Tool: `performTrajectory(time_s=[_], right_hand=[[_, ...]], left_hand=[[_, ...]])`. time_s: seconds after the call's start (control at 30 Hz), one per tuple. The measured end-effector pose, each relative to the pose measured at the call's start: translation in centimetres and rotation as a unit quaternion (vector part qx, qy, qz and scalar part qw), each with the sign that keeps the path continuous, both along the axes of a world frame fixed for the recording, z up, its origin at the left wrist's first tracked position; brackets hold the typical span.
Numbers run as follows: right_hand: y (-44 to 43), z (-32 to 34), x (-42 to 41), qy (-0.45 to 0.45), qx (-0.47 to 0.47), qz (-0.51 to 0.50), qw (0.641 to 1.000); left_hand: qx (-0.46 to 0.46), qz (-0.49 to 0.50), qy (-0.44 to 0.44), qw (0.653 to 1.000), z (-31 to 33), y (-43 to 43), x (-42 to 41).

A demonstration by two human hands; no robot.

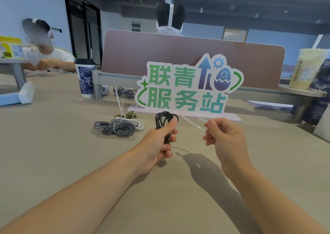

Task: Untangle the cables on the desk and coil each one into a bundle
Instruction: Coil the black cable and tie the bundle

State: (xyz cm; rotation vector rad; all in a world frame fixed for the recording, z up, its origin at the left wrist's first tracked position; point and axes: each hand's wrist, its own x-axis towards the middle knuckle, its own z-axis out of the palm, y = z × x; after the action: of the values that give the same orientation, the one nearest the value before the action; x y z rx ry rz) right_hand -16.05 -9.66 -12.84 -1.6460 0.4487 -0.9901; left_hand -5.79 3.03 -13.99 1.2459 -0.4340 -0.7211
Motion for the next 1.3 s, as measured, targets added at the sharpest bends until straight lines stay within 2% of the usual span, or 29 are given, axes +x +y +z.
performTrajectory(time_s=[0.07,0.13,0.23,0.33,0.5,0.63,0.73,0.8,0.83,0.9,0.97,1.03,1.13,1.2,1.23,1.3], right_hand=[[-0.1,0.0,0.0,0.007,-0.011,-0.001,1.0],[-0.1,0.0,0.0,0.005,-0.014,-0.003,1.0],[-0.2,0.0,-0.1,0.001,-0.018,-0.007,1.0],[-0.2,0.0,-0.1,0.002,-0.032,-0.008,0.999],[0.0,-0.2,-0.1,0.003,-0.041,0.034,0.999],[0.2,-0.3,-0.1,0.01,-0.02,0.124,0.992],[0.4,-0.2,-0.2,0.015,-0.011,0.195,0.981],[0.5,-0.1,-0.3,0.017,0.003,0.244,0.97],[0.7,0.0,-0.4,0.024,0.011,0.27,0.962],[1.3,0.1,-0.6,0.056,0.018,0.318,0.946],[2.2,0.4,-0.9,0.096,0.018,0.335,0.937],[3.0,1.0,-1.1,0.127,0.047,0.325,0.936],[3.8,1.7,-1.3,0.133,0.142,0.286,0.938],[3.9,1.7,-1.2,0.131,0.17,0.258,0.942],[3.9,1.6,-1.2,0.136,0.159,0.249,0.946],[3.9,1.3,-1.0,0.148,0.113,0.241,0.953]], left_hand=[[-0.014,-0.021,0.045,0.999,0.3,0.2,0.0],[-0.015,-0.021,0.045,0.999,0.3,0.2,0.0],[0.022,-0.001,-0.032,0.999,-0.2,0.1,-0.1],[0.047,-0.03,-0.094,0.994,-0.6,0.0,-0.5],[0.007,-0.096,-0.061,0.993,-0.5,-0.1,-1.2],[-0.062,-0.106,0.017,0.992,0.0,0.3,-1.1],[-0.076,-0.066,0.022,0.995,0.0,0.4,-0.6],[-0.025,0.01,-0.047,0.999,-0.2,0.2,-0.4],[0.015,0.053,-0.112,0.992,-0.4,0.1,-0.4],[0.095,0.124,-0.277,0.948,-0.9,-0.1,-0.3],[0.136,0.156,-0.431,0.878,-1.3,-0.2,-0.1],[0.168,0.147,-0.545,0.808,-1.2,0.2,0.1],[0.203,0.17,-0.622,0.737,-0.6,0.6,0.2],[0.221,0.192,-0.661,0.691,-0.3,0.7,0.0],[0.229,0.185,-0.665,0.687,-0.3,0.7,-0.1],[0.236,0.164,-0.648,0.705,-0.4,0.6,-0.4]])
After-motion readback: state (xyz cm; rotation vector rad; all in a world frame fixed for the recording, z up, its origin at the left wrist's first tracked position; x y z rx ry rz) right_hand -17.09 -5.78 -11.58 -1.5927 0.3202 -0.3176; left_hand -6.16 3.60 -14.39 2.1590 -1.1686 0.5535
